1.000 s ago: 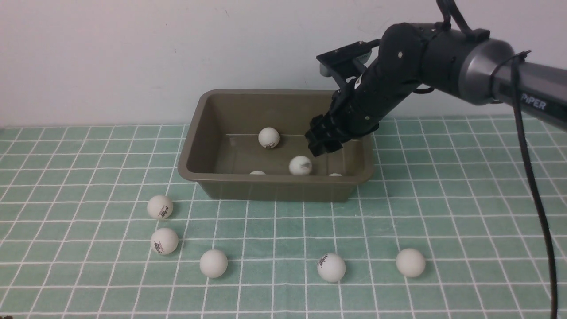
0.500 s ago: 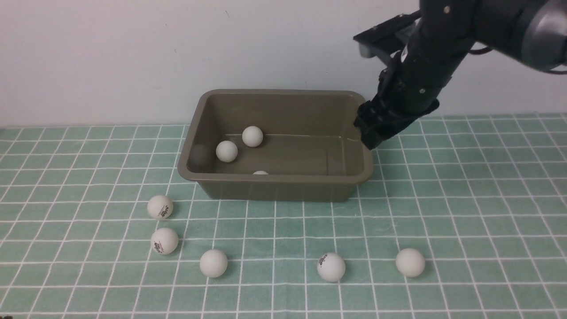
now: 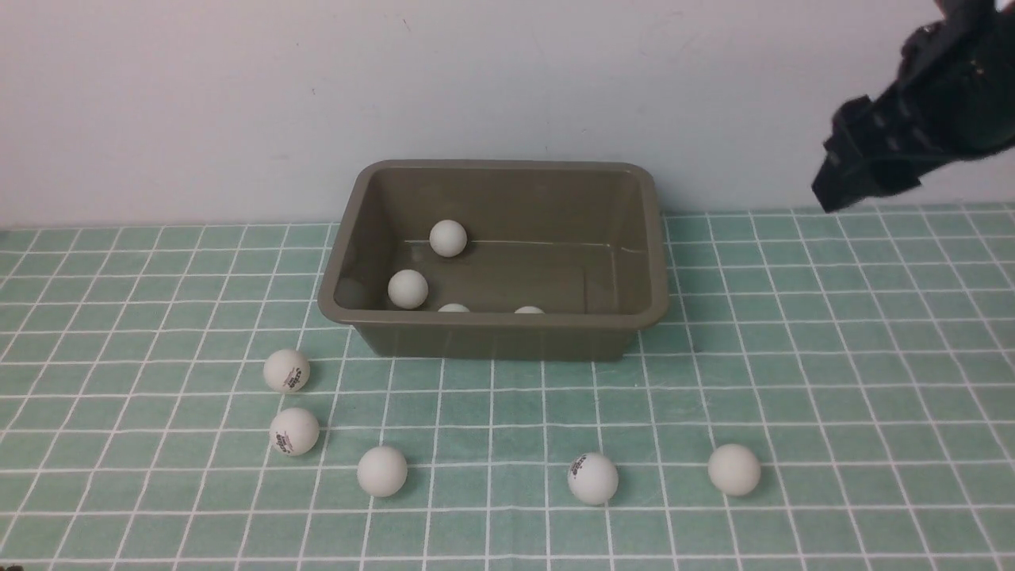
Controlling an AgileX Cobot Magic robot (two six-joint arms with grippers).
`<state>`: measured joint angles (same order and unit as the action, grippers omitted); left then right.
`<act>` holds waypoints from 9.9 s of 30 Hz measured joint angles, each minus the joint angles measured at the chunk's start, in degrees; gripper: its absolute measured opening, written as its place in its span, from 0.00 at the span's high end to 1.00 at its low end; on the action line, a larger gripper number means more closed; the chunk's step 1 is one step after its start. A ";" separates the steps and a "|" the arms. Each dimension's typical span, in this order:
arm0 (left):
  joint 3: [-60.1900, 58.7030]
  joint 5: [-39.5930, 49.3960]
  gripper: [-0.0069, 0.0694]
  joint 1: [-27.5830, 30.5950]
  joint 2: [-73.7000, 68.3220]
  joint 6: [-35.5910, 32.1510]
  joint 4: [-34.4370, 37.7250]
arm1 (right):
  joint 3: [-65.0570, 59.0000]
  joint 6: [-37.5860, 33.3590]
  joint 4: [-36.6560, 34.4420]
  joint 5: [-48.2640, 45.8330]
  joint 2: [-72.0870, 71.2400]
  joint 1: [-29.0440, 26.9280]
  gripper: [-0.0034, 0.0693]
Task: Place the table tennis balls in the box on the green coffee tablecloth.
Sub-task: 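Reach for and grasp a ping pong ball on the table, then release the ping pong ball into the bin and lift the gripper away, then reach for and grasp a ping pong ball on the table, then release the ping pong ball into the bin and lift the gripper away, then reach for and grasp a ping pong ball on the table beside the basket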
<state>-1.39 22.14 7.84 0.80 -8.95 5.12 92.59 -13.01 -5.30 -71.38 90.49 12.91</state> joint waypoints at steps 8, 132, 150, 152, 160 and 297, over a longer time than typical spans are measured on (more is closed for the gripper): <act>0.00 0.00 0.91 0.00 0.00 0.00 0.00 | -22.90 0.61 -2.41 5.20 -16.64 -0.13 0.32; 0.00 0.00 0.91 0.00 0.00 0.00 0.00 | -14.23 -2.91 -10.99 4.34 4.94 14.27 0.35; 0.00 0.00 0.91 0.00 0.00 0.00 0.00 | -18.82 5.74 0.48 20.87 18.00 24.97 0.35; 0.00 0.00 0.91 0.00 0.00 0.00 0.00 | -18.82 5.80 0.84 21.45 18.70 24.97 0.35; 0.00 0.00 0.91 0.00 0.00 0.00 0.00 | -18.82 5.80 0.67 23.42 19.85 24.97 0.35; 38.11 20.09 0.91 0.00 -51.40 -39.16 41.66 | -62.24 30.65 20.23 9.88 -82.23 20.50 0.97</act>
<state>36.72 42.23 7.84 -50.60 -48.11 46.78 30.35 17.64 14.93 -61.50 8.27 33.41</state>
